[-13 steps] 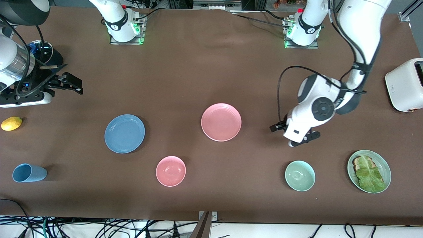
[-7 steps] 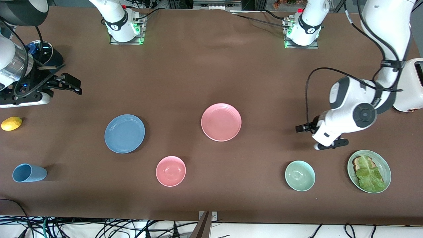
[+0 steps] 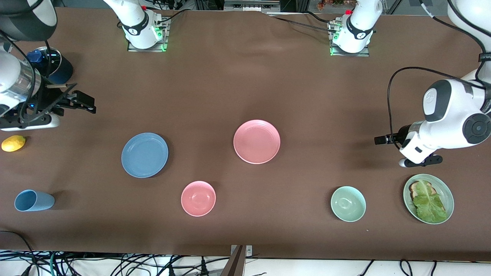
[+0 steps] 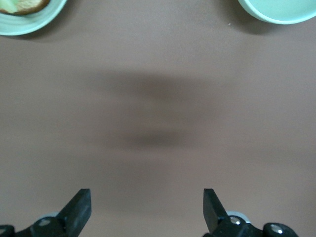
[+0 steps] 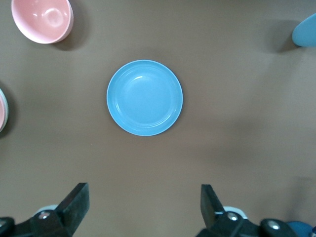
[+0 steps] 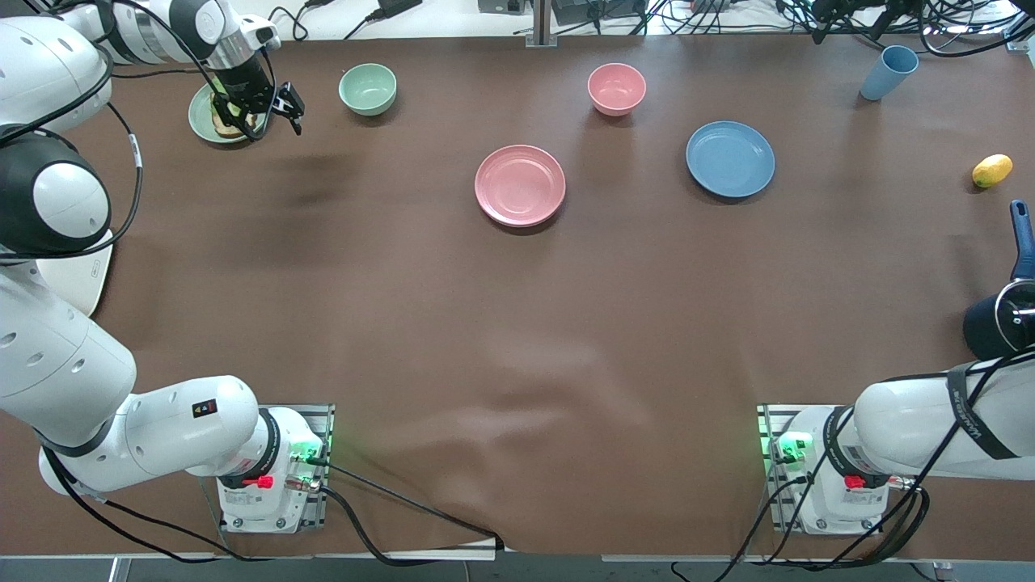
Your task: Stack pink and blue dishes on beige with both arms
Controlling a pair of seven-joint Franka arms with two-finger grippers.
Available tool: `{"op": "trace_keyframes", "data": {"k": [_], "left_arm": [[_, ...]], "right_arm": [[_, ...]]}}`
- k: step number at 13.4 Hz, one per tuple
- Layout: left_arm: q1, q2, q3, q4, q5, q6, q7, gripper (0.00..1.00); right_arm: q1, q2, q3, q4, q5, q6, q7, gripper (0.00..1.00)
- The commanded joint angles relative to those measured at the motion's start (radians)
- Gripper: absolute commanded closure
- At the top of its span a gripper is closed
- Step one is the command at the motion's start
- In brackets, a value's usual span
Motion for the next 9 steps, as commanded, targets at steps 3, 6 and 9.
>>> {"op": "trace_keyframes", "data": {"k": [3,6,9], "left_arm": [[0.0,-0.138,0.029,0.003,0.019,-0.078,0.071,0.0],[-0.12,-0.235,0.153,-0.002,0.001,-0.107,0.074,0.0],[-0.232,-0.313,0.286,0.006,-0.071,-0.107,0.074,0.0]], "right_arm": [[-0.007,0.093,0.003,0.014,0.005,0.066,0.0,0.0],[-0.002,0.155,0.003,0.01,-0.004,0.149,-0.01,0.0],[-0.005,0.24,0.003,-0.03,-0.045,0.258,-0.01,0.0]]}}
